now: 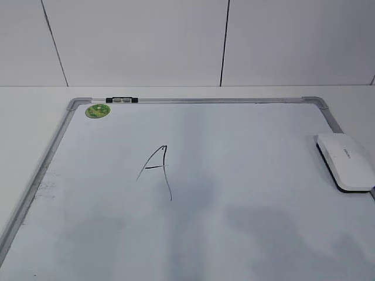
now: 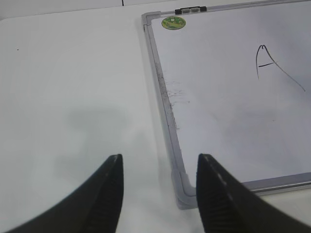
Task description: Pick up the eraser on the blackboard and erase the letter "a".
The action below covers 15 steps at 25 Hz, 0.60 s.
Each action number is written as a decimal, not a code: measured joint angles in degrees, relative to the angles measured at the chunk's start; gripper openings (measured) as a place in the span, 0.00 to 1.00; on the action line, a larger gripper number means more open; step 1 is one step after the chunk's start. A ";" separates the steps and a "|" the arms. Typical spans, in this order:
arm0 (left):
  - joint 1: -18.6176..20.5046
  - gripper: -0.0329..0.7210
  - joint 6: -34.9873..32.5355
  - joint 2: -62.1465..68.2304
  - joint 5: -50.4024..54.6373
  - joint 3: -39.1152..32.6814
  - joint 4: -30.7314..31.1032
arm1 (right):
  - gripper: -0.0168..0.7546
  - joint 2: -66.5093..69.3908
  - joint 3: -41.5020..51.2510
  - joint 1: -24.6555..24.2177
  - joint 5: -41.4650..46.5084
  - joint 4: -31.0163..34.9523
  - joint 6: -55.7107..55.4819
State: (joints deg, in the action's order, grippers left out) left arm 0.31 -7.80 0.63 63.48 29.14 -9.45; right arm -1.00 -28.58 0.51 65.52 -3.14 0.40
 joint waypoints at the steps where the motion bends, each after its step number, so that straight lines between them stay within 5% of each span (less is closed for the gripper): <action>1: 0.00 0.52 0.00 0.00 0.00 0.00 0.00 | 0.79 0.00 0.00 0.00 0.00 0.00 0.00; 15: 0.00 0.52 0.00 0.00 0.00 0.00 0.00 | 0.79 0.00 0.00 0.00 0.00 0.00 0.00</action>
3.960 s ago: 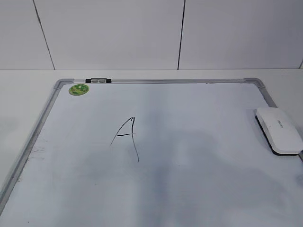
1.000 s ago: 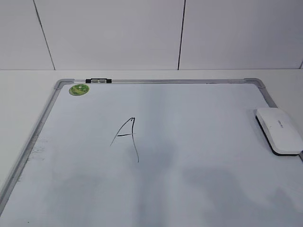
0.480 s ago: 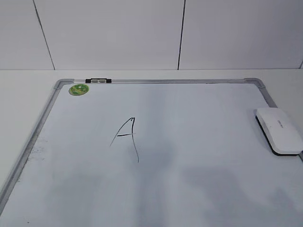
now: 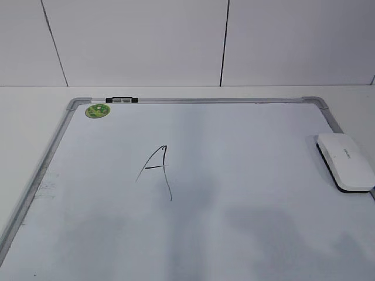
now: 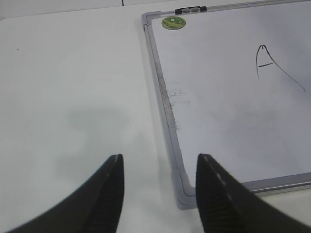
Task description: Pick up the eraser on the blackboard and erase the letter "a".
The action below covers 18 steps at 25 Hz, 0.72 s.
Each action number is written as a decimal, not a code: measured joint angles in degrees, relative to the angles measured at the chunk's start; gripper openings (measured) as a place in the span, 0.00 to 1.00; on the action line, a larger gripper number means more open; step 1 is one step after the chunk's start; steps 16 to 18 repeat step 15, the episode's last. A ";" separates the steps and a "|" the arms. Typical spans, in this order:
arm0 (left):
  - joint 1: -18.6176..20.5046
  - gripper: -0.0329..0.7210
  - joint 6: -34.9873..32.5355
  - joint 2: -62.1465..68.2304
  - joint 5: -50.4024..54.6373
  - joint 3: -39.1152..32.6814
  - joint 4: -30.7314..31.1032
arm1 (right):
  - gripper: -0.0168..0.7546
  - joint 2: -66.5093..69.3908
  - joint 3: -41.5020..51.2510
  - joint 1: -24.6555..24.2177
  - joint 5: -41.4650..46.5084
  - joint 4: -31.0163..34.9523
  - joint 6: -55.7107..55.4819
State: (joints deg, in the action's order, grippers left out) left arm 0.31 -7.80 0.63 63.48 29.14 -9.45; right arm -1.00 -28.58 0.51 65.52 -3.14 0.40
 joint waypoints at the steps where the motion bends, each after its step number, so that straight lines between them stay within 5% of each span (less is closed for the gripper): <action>1: 0.00 0.52 0.00 0.00 0.00 0.00 0.00 | 0.79 0.00 0.00 0.00 0.00 -0.04 0.00; 18: 0.00 0.52 0.00 0.00 0.00 0.00 0.00 | 0.79 0.00 0.00 0.00 0.00 -0.04 0.00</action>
